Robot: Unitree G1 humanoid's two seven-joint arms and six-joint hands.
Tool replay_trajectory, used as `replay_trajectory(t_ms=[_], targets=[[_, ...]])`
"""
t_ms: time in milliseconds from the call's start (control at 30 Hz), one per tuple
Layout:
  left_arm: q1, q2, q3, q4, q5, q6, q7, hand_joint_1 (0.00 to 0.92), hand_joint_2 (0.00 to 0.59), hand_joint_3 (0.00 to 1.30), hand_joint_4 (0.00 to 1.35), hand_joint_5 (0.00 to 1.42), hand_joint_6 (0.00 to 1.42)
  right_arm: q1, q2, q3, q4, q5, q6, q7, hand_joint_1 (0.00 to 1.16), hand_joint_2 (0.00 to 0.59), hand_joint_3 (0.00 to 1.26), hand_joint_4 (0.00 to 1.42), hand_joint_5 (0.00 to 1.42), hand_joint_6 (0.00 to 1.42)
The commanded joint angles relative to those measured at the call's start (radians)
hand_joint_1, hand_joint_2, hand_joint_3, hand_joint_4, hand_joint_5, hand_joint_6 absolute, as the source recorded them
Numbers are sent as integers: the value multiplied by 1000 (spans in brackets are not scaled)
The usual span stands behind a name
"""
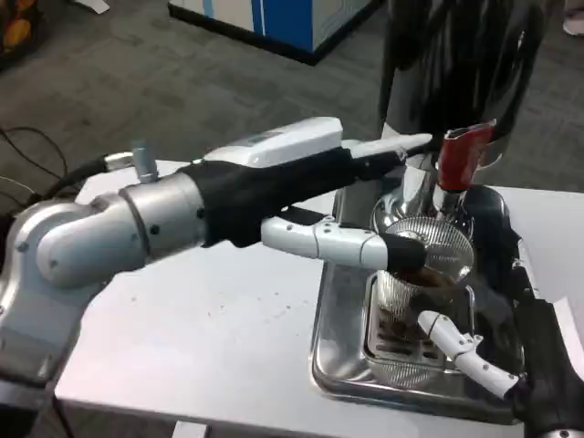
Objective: Grasp the cup under the faucet to collect the drink, then remove the cup.
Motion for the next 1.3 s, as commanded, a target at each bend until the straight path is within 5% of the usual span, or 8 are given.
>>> replay_trajectory(t_ms=[33, 433, 933, 1300], targets=[[24, 18, 33, -49, -17, 9, 12, 0, 22, 41, 0, 50, 1, 14, -5, -3, -30, 7, -2, 5, 647, 224, 0, 0, 111, 0], [111, 52, 94, -191, -58, 65, 8, 0, 21, 41, 0, 50, 7, 20, -7, 1, -45, 19, 5, 12, 643, 226, 0, 0, 111, 0], [506, 79, 298, -356, -118, 66, 99, 0, 45, 56, 0, 67, 29, 18, -10, 3, -69, 24, 8, 19, 635, 222, 0, 0, 111, 0], [752, 85, 380, -382, -115, 57, 146, 0, 50, 66, 0, 83, 37, -21, 2, 14, -8, 18, 5, 4, 646, 219, 0, 2, 122, 14]])
